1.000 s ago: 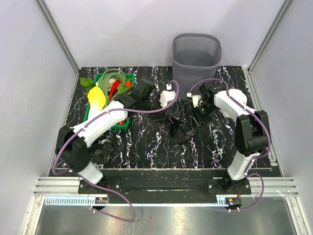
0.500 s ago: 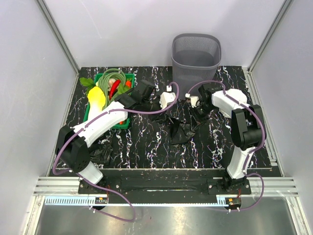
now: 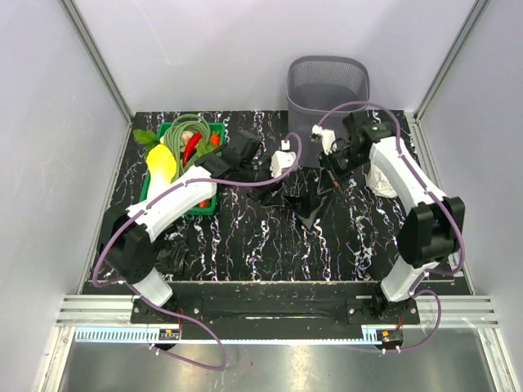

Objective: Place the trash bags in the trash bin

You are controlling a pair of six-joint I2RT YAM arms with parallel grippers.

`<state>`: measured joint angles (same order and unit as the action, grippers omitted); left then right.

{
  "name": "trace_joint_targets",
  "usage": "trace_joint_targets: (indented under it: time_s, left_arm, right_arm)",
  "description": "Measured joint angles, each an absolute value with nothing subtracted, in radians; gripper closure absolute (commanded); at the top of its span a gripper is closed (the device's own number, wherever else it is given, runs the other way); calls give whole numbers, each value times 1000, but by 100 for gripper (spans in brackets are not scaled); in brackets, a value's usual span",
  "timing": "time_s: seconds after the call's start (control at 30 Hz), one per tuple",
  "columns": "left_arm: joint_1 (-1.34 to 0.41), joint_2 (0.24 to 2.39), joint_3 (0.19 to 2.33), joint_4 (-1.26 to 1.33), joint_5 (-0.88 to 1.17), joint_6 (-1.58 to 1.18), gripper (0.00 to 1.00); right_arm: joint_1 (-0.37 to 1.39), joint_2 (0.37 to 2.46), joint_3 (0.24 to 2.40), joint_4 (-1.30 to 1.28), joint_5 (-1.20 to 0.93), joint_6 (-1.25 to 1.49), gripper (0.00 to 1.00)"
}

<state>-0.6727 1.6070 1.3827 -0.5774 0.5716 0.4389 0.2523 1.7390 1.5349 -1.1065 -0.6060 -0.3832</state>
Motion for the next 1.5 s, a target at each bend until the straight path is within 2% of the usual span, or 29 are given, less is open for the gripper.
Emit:
trace_joint_targets:
  time_s: [0.07, 0.13, 0.3, 0.47, 0.9, 1.0, 1.1, 1.17, 1.2, 1.23, 1.5]
  left_arm:
    - [-673, 1631, 1412, -577, 607, 432, 36]
    - [-673, 1663, 1462, -578, 650, 416, 27]
    - [-673, 1734, 1609, -582, 734, 380, 18]
    - [-673, 1751, 1676, -580, 796, 337, 15]
    - [-749, 1747, 1626, -585, 809, 261, 15]
    - [-760, 1748, 1626, -582, 805, 262, 22]
    - [-769, 1755, 1626, -583, 797, 268, 44]
    - [-774, 1764, 1628, -588, 794, 280, 77]
    - [-775, 1773, 1635, -598, 790, 287, 97]
    - [-776, 1785, 1642, -604, 786, 301, 100]
    - [-778, 1807, 1645, -633, 752, 331, 100]
  right_arm:
    - [252, 1702, 1602, -1156, -651, -415, 100]
    - [254, 1669, 1646, -1198, -688, -447, 100]
    - [264, 1626, 1682, -1291, -747, -502, 100]
    - [268, 1626, 1683, -1306, -753, -476, 100]
    - [268, 1626, 1683, -1234, -754, -359, 100]
    - [268, 1626, 1683, -1227, -754, -349, 100]
    - [268, 1626, 1683, -1223, -754, -339, 100]
    - [268, 1626, 1683, -1223, -754, -334, 100]
    - [268, 1626, 1683, -1223, -754, -333, 100]
    - [268, 1626, 1683, -1223, -754, -331, 100]
    - [268, 1615, 1683, -1217, -751, -313, 100]
